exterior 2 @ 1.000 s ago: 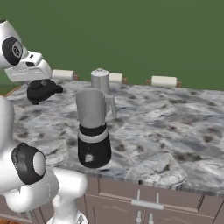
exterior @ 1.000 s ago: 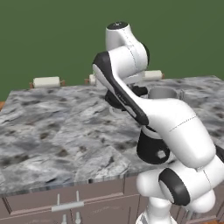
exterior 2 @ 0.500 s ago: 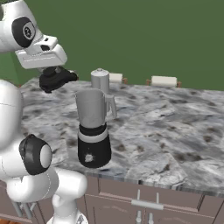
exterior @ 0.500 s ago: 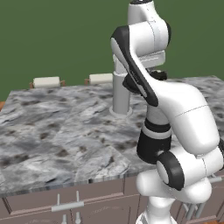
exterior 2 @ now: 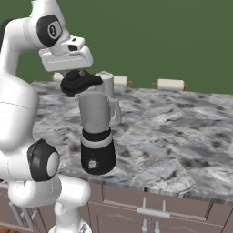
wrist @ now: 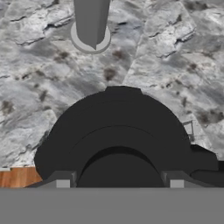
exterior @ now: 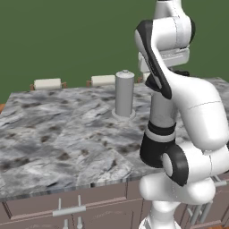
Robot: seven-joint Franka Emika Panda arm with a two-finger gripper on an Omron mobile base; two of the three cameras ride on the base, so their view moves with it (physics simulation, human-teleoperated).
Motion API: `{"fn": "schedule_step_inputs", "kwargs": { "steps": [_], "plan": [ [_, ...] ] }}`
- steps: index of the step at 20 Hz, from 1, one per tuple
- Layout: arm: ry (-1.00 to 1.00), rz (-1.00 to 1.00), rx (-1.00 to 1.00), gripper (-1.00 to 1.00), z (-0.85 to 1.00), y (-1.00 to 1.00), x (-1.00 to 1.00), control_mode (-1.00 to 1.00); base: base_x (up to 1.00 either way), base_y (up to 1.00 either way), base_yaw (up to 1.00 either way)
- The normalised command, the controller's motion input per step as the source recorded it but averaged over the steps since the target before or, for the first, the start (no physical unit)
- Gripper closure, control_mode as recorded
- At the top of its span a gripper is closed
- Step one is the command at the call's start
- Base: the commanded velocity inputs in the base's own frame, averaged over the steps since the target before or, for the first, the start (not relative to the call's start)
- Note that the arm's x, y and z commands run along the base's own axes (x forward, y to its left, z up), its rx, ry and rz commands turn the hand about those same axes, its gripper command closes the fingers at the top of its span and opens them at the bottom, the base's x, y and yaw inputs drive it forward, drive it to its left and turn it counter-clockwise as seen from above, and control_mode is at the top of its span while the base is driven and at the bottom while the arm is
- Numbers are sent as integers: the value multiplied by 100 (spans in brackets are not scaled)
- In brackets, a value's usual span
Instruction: Close the lid blender by securely placing the lid on top.
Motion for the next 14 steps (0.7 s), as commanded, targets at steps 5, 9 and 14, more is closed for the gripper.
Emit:
{"fn": "schedule_step_inputs", "kwargs": {
  "steps": [5, 9, 14],
  "plan": [
    [1, 1, 0, 100, 1, -60, 1, -100, 0, 0, 0],
    [1, 3, 0, 100, -9, -27, 2, -100, 0, 0, 0],
    [6, 5, 1, 100, -9, 0, 23, -100, 0, 0, 0]
  ]
}}
